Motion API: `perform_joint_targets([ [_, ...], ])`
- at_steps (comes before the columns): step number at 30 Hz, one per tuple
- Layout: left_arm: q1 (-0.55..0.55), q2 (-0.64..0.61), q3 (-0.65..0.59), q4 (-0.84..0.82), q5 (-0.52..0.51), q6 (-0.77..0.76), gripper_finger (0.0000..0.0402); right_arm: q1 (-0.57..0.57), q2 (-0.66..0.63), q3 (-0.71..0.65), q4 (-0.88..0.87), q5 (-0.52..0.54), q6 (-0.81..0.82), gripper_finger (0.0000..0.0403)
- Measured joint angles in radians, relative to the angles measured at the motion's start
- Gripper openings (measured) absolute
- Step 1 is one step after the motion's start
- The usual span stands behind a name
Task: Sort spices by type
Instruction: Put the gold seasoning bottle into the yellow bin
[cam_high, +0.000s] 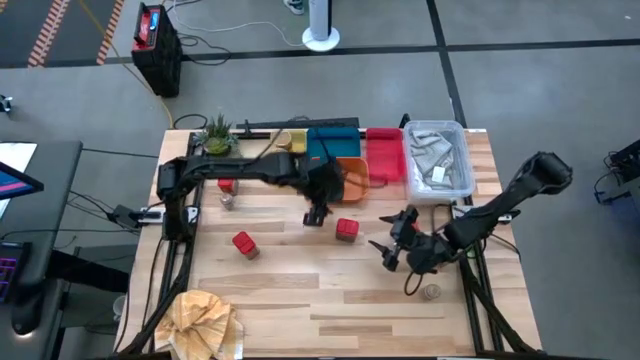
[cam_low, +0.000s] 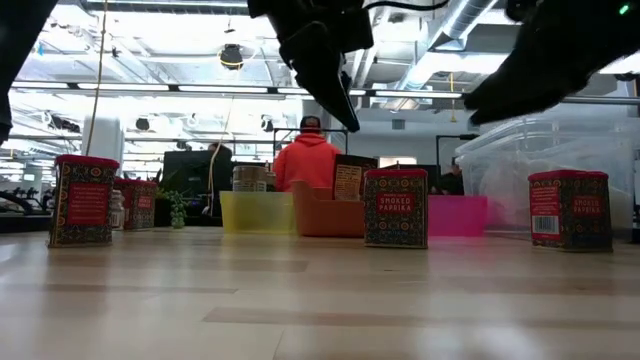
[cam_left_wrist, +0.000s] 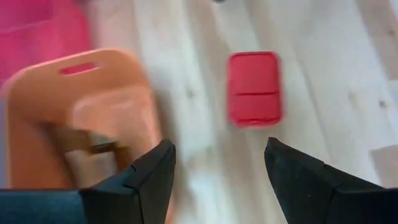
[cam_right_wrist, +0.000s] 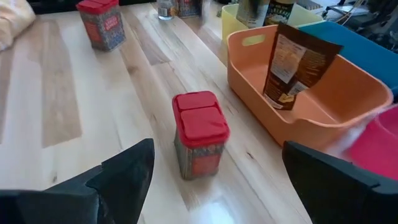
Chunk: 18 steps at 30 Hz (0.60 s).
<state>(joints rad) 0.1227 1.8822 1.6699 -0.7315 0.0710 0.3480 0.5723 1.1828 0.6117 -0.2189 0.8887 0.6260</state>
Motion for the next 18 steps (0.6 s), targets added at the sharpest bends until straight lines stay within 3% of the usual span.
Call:
perform_joint_targets([
  [5, -0.074, -0.052, -0.233, 0.267, -0.001, -0.064, 0.0233, 0.04, -0.094, 0.085, -0.262, -0.018, 0.042, 0.0379],
  [11, -0.127, -0.154, -0.405, 0.426, -0.093, -0.083, 0.0233, -0.005, -0.066, 0.287, -0.76, -0.24, 0.161, 0.0379],
  [18, -0.122, -0.293, -0.59, 0.615, -0.125, -0.093, 0.0233, -0.044, -0.037, 0.372, -0.932, -0.325, 0.139, 0.0379],
])
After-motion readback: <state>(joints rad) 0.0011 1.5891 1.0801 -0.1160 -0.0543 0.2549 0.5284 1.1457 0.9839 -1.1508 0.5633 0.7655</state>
